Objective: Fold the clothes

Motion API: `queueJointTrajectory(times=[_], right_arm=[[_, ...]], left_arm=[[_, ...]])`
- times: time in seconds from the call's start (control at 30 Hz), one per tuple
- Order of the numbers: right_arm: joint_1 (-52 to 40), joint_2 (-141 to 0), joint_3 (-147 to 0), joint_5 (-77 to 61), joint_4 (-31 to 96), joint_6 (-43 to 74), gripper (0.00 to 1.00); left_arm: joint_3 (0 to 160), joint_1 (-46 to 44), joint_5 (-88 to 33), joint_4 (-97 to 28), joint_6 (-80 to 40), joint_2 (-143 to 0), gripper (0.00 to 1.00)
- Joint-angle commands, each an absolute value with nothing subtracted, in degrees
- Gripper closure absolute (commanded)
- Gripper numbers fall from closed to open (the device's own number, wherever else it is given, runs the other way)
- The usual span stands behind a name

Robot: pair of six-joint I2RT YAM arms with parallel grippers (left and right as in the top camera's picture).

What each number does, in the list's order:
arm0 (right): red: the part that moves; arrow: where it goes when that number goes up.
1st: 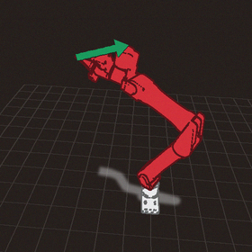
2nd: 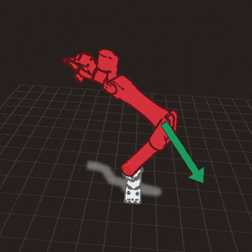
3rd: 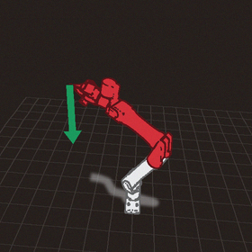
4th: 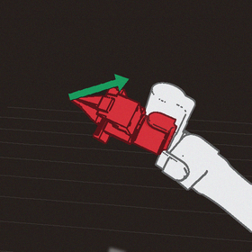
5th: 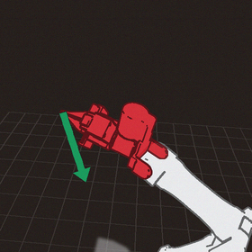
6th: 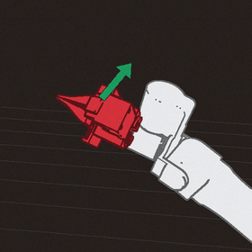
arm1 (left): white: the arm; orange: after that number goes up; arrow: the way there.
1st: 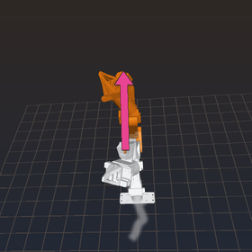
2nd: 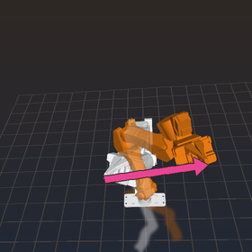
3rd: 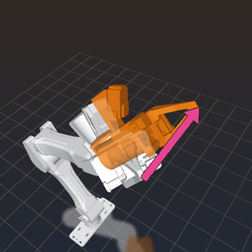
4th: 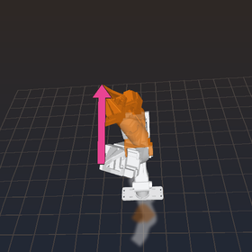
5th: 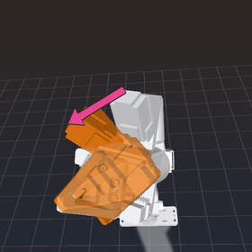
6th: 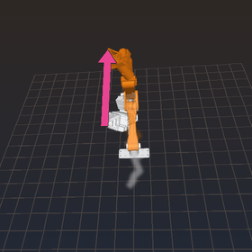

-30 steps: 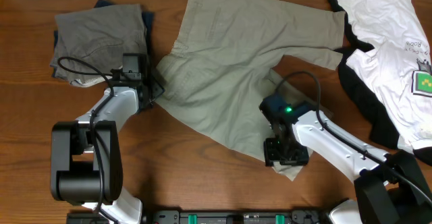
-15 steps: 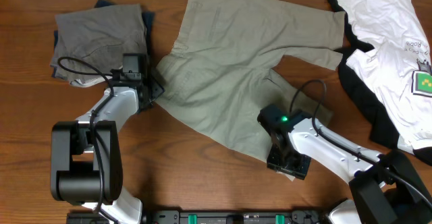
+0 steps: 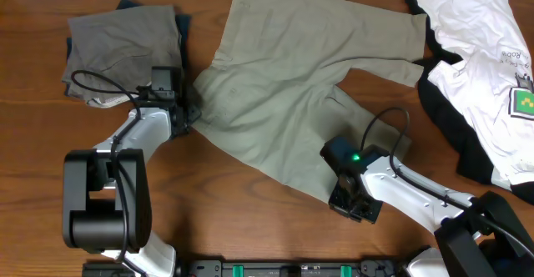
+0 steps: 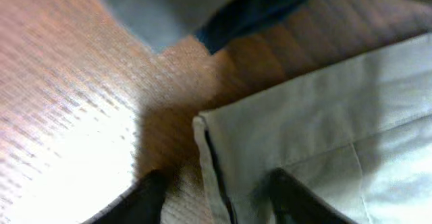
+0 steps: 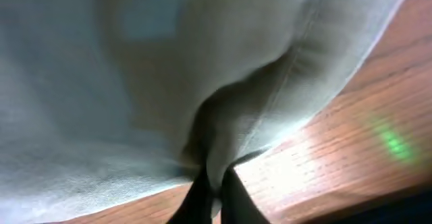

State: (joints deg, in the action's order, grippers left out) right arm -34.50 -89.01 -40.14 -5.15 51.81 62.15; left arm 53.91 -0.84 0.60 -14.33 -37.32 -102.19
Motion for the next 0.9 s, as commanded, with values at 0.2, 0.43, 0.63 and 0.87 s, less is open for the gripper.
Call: queueJointTrajectory(times=[0.2, 0.43, 0.63, 0.87], right_arm=[[-29.71, -83.37, -40.71, 1.3, 52.95, 54.22, 0.99], [-21.15, -69.69, -46.46, 0.51, 60.23, 44.03, 0.99], [-11.22, -62.92, -56.99, -0.08, 72.44, 35.31, 0.99], [-3.18, -62.59, -70.37, -0.25, 82.21, 26.59, 0.99]], left_arm=[[52.69, 0.84, 1.08, -15.73, -33.06, -100.84, 0.94], [52.99, 1.98, 1.08, -22.09, -32.62, -92.92, 0.94], [52.99, 1.98, 1.1, -29.47, -32.62, -81.19, 0.94], [52.99, 1.98, 1.13, -37.45, -32.62, -67.64, 0.94]])
